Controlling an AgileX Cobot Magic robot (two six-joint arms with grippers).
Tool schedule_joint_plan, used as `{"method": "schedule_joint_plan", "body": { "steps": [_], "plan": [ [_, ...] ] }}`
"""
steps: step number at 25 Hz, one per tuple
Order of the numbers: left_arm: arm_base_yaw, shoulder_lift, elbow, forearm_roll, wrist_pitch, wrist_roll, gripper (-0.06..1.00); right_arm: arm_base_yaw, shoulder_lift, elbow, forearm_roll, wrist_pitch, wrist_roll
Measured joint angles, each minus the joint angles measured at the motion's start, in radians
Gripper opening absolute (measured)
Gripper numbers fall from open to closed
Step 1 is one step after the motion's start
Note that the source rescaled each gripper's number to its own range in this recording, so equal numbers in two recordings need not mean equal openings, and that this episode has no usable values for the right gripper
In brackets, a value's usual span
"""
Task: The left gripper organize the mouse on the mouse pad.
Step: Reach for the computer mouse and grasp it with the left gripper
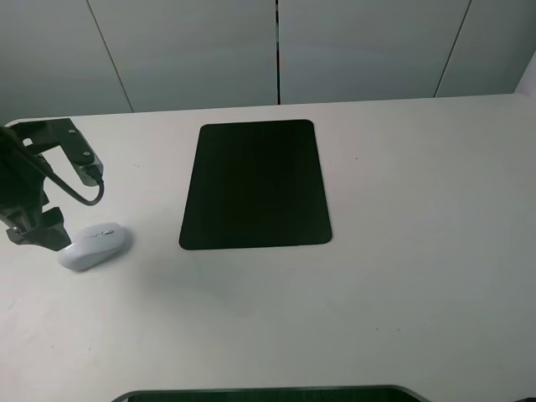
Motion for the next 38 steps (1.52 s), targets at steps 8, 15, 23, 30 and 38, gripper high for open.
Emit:
{"method": "schedule_joint_plan", "body": {
  "steps": [8,15,23,30,38],
  "plan": [
    [-0.023,0.088,0.000,0.000,-0.082,0.070,1.00,0.000,0.000,0.000,0.000,0.000,0.000],
    [-0.047,0.166,-0.001,0.000,-0.098,0.094,1.00,0.000,0.000,0.000,0.000,0.000,0.000],
    [-0.047,0.215,-0.001,0.000,-0.165,0.095,1.00,0.000,0.000,0.000,0.000,0.000,0.000],
    [-0.047,0.272,-0.002,0.013,-0.212,0.093,1.00,0.000,0.000,0.000,0.000,-0.002,0.000],
    [-0.047,0.306,-0.002,0.014,-0.224,0.093,1.00,0.000,0.000,-0.002,0.000,-0.002,0.000]
  ]
}}
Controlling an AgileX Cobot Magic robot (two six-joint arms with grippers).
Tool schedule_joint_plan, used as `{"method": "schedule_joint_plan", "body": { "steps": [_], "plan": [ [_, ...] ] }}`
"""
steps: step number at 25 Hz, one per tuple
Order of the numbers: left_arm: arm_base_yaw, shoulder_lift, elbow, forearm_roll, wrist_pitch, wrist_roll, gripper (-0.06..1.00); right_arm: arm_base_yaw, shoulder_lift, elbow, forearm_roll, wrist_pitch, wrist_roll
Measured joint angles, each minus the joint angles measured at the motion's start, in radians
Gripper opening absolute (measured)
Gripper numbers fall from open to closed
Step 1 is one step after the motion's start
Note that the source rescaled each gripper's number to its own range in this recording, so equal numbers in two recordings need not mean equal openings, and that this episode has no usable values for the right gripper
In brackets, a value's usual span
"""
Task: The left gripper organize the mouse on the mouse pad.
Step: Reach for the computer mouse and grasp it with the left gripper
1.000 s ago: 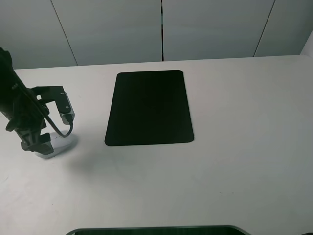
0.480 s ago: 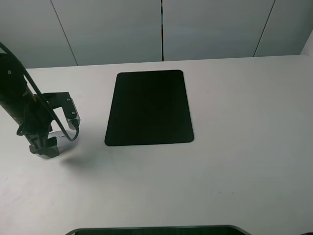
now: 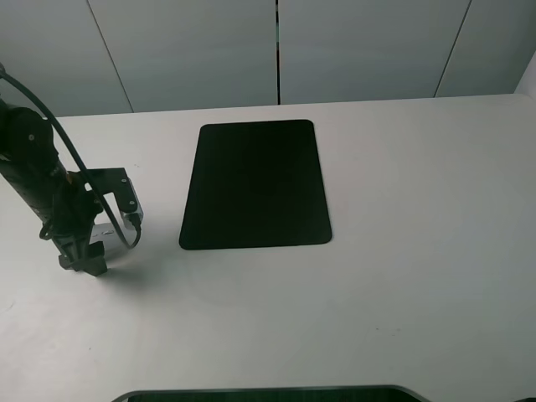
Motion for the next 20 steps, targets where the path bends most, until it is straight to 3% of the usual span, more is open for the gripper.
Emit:
{"method": "schedule_joint_plan", "body": {
  "steps": [2,3,4,5,6,7,20],
  "plan": [
    [0.000,0.000,0.000,0.000,0.000,0.000,0.99,0.000,0.000,0.000,0.000,0.000,0.000],
    [0.000,0.000,0.000,0.000,0.000,0.000,0.93,0.000,0.000,0.000,0.000,0.000,0.000],
    [0.000,0.000,0.000,0.000,0.000,0.000,0.78,0.000,0.000,0.000,0.000,0.000,0.000],
    [0.000,0.001,0.000,0.000,0.000,0.000,0.55,0.000,0.000,0.000,0.000,0.000,0.000],
    [-0.002,0.001,0.000,0.000,0.000,0.000,0.13,0.000,0.000,0.000,0.000,0.000,0.000],
    [-0.002,0.001,0.000,0.000,0.002,0.000,0.00,0.000,0.000,0.000,0.000,0.000,0.000],
    [-0.002,0.001,0.000,0.000,0.017,0.000,0.01,0.000,0.000,0.000,0.000,0.000,0.000]
  ]
}}
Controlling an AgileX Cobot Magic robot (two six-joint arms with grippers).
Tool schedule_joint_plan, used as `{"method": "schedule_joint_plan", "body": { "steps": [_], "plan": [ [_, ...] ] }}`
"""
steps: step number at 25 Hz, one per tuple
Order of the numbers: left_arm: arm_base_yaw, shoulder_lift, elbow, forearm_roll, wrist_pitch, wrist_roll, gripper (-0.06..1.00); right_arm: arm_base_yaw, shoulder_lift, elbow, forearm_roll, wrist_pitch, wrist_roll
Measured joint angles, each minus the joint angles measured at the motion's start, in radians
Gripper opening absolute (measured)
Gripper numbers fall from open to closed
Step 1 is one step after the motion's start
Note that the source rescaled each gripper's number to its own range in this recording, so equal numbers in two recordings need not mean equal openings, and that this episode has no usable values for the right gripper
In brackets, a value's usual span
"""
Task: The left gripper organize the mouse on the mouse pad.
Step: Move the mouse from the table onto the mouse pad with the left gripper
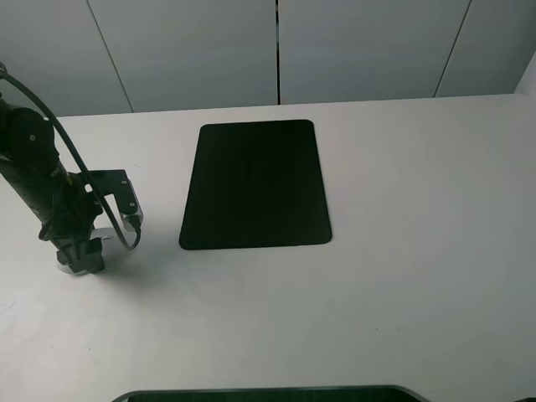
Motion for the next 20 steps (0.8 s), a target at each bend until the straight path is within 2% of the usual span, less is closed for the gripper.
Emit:
{"method": "schedule_joint_plan", "body": {
  "steps": [15,20],
  "plan": [
    [0.000,0.000,0.000,-0.007,-0.002,-0.003,0.01,0.000,0.000,0.000,0.000,0.000,0.000],
    [0.000,-0.017,-0.027,-0.058,0.045,-0.086,0.01,0.000,0.000,0.000,0.000,0.000,0.000]
  ]
}}
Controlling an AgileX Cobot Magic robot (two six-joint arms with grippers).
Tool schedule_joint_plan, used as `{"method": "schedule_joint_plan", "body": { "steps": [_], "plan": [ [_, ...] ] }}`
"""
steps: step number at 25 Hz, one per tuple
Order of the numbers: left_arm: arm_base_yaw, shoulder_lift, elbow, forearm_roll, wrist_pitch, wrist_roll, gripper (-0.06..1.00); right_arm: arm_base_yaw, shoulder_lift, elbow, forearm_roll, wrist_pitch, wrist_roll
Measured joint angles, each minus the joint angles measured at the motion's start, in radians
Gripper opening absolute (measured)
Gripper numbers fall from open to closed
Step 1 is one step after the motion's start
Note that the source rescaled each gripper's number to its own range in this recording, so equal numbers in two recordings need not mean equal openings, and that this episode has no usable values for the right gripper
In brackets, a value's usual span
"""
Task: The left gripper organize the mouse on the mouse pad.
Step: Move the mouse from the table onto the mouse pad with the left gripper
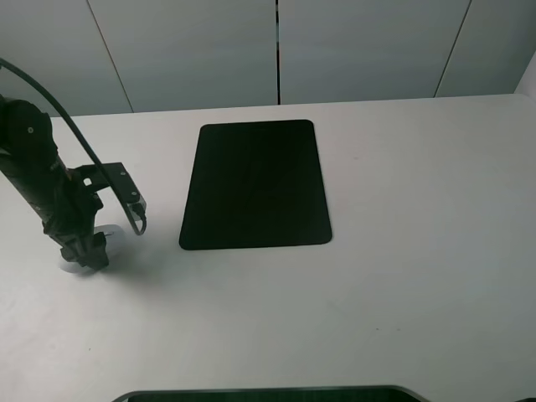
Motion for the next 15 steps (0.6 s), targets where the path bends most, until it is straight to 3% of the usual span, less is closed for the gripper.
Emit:
{"method": "schedule_joint_plan", "body": {
  "steps": [5,10,15],
  "plan": [
    [-0.002,-0.021,-0.109,-0.073,0.086,-0.233,0.01,0.000,0.000,0.000,0.000,0.000,0.000],
    [-0.039,-0.024,-0.212,-0.081,0.170,-0.523,0.01,0.000,0.000,0.000,0.000,0.000,0.000],
    [-0.105,-0.015,-0.305,-0.087,0.189,-0.814,0.01,0.000,0.000,0.000,0.000,0.000,0.000]
  ]
}}
